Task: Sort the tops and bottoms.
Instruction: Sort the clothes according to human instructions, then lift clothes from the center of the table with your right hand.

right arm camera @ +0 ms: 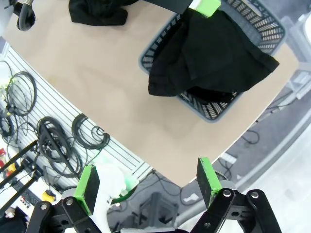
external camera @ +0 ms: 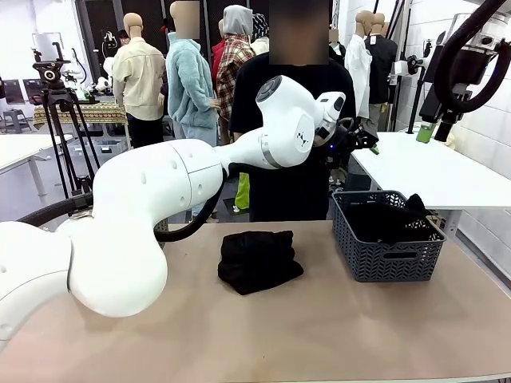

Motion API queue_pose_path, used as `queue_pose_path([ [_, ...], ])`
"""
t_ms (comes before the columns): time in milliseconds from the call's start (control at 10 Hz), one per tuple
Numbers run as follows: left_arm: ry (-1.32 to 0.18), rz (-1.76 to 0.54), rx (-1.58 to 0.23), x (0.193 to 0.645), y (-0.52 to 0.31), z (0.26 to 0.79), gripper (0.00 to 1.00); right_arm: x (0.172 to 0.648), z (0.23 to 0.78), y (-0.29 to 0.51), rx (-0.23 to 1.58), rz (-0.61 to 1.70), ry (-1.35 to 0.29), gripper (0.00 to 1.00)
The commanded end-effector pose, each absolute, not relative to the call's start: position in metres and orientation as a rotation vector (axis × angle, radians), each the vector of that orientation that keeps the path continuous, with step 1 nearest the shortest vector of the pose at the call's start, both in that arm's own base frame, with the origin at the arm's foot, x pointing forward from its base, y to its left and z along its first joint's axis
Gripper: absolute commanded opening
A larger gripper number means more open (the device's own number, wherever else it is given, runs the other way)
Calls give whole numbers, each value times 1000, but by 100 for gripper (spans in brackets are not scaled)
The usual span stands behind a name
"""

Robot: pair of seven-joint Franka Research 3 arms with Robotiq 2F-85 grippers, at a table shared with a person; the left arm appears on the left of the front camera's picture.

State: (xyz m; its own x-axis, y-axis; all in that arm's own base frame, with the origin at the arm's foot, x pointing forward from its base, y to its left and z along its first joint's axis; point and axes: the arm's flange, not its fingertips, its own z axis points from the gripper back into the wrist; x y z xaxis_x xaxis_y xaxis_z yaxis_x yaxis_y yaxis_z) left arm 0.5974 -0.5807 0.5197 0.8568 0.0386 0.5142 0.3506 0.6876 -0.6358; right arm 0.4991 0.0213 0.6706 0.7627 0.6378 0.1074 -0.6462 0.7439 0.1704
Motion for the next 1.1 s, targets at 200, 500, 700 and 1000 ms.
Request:
queue_pose_path([
  [200, -533, -196, -796, 598, -580, 519, 100, 497, 670, 21, 199, 700, -34, 100],
  [500, -533, -196, -796, 598, -580, 519, 100, 497, 670, 21, 199, 700, -34, 100],
  [700, -533, -196, -796, 598, -580, 519, 100, 497, 670, 21, 199, 700, -34, 100],
  [1000, -533, -196, -796, 598, -580, 519, 100, 497, 670, 21, 199, 700, -34, 100],
])
